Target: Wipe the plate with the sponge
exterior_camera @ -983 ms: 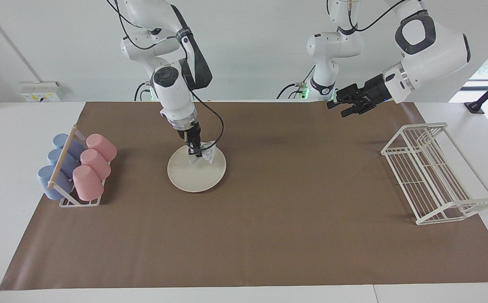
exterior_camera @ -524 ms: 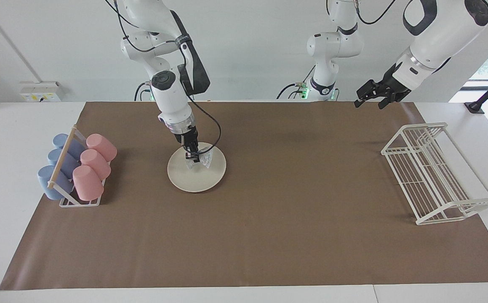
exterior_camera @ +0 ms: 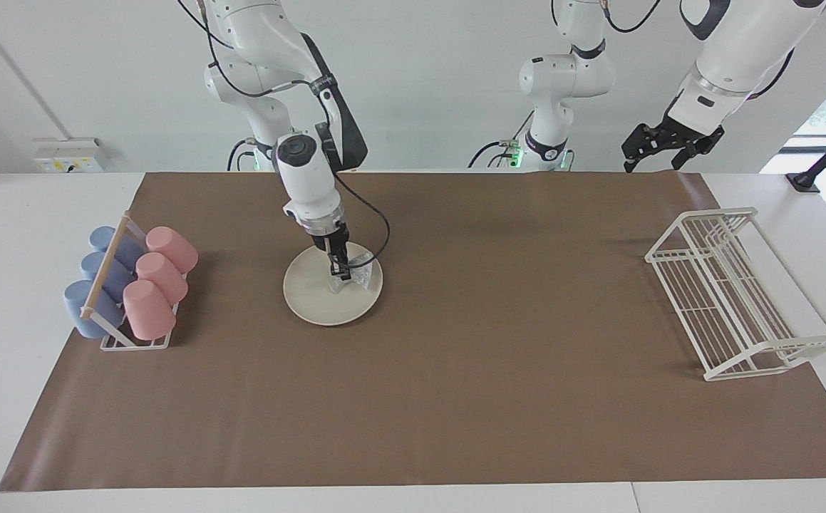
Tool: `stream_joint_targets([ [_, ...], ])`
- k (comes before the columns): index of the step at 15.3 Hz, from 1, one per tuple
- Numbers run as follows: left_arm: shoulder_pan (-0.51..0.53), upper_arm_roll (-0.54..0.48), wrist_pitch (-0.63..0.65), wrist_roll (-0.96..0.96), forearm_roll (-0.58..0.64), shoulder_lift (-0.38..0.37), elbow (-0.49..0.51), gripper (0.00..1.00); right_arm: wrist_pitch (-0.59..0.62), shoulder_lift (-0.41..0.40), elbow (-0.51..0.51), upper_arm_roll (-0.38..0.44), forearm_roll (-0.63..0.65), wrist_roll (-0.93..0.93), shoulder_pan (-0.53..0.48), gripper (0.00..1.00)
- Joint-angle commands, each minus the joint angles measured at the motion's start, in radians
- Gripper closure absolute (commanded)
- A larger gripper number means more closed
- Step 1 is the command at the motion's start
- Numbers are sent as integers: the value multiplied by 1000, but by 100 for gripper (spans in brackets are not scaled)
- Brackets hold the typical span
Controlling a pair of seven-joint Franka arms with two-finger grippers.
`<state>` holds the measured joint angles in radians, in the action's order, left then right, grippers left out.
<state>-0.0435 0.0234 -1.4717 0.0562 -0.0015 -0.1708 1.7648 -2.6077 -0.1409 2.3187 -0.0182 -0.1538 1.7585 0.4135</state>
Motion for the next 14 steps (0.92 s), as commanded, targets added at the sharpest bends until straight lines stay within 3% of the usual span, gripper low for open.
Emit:
stream_joint_targets([
  [1,8,6,24,16,22,-7,-4,0,-12,-14,-4,-3,-10,-16,-5,100],
  [14,14,-2,10,20,20,-7,-4,0,27,-12,11,3,-7,-143,-145,100],
])
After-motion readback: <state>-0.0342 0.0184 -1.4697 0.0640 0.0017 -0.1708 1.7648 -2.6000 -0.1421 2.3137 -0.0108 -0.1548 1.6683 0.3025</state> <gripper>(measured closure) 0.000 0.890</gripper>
